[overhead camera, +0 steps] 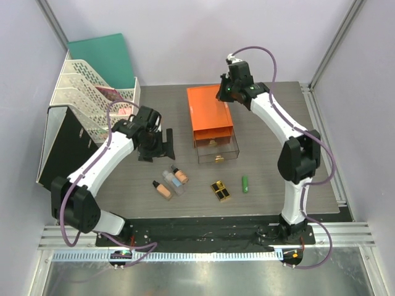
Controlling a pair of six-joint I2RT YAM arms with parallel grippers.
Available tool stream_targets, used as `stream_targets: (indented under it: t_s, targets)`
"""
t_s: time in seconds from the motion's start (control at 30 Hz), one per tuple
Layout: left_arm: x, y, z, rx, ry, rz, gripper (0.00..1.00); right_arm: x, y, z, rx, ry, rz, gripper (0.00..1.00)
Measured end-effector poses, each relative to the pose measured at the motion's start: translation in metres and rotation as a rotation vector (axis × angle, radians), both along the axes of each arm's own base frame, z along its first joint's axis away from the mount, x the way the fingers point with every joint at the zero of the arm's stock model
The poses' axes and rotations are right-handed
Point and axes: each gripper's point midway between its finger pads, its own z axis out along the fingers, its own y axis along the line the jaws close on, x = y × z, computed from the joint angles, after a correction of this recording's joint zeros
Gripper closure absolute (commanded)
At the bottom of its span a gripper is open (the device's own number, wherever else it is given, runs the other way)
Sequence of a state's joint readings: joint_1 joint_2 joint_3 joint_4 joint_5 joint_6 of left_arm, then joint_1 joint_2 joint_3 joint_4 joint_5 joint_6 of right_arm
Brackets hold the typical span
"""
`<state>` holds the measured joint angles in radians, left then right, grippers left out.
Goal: Organize the makeup
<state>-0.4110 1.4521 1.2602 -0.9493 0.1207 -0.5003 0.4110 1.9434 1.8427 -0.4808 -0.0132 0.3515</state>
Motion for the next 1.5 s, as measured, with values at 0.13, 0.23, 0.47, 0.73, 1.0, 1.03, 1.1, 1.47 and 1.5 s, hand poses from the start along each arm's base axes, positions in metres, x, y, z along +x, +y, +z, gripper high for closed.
stream_targets:
  t_s: [0.13, 0.23, 0.47, 0.73, 1.0, 1.03, 1.1, 1.47, 1.5]
  targets:
    - [-0.018, 0.013, 0.0, 0.025, 0.028, 0.082, 0.1, 0.009, 0.021, -0.015, 0.017, 0.046, 0.071, 0.99]
    - [-0.03, 0.02, -0.007, 0.049, 0.083, 0.13, 0.11, 0.006, 0.03, -0.024, 0.023, 0.079, 0.104, 0.99]
    - [-0.066, 0.032, -0.034, 0.099, 0.248, 0.235, 0.16, -0.004, 0.031, -0.043, 0.016, 0.14, 0.12, 0.99]
    - [-0.112, 0.036, -0.078, 0.093, 0.419, 0.358, 0.23, -0.007, 0.032, -0.057, 0.049, 0.158, 0.134, 0.99]
    - [-0.1, 0.02, -0.093, 0.007, 0.413, 0.413, 0.23, -0.005, 0.035, -0.056, 0.064, 0.143, 0.145, 0.99]
    - [-0.097, 0.019, -0.095, 0.006, 0.412, 0.415, 0.25, -0.005, 0.036, -0.056, 0.065, 0.144, 0.147, 0.99]
    - [-0.09, 0.016, -0.099, 0.01, 0.42, 0.418, 0.29, -0.005, 0.036, -0.056, 0.067, 0.144, 0.149, 0.99]
    - [-0.08, 0.016, -0.123, 0.08, 0.47, 0.429, 0.49, -0.004, 0.038, -0.057, 0.077, 0.136, 0.158, 0.99]
    - [-0.08, 0.017, -0.124, 0.084, 0.471, 0.429, 0.66, -0.004, 0.038, -0.057, 0.078, 0.136, 0.159, 0.99]
